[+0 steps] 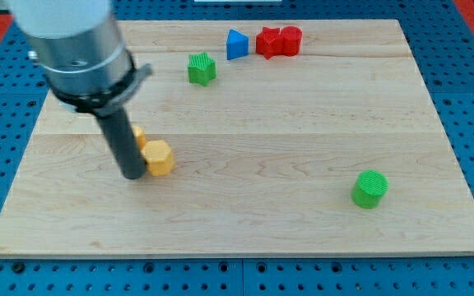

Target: Slide yellow heart closer to the yellow hexagon

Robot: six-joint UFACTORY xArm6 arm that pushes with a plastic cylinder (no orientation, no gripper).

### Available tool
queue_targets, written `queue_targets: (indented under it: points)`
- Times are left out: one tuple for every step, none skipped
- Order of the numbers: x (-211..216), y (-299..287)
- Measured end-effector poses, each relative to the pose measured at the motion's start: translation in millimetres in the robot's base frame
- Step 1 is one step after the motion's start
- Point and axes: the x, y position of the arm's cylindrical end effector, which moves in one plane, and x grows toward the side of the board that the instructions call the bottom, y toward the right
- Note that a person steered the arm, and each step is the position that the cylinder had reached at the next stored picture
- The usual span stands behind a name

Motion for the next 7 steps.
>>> queue_targets:
  points:
    - [11, 22]
    - [16, 38]
    - [16, 62]
    - [32, 13]
    - [30, -48]
    - [-20, -113]
    - [-71, -123]
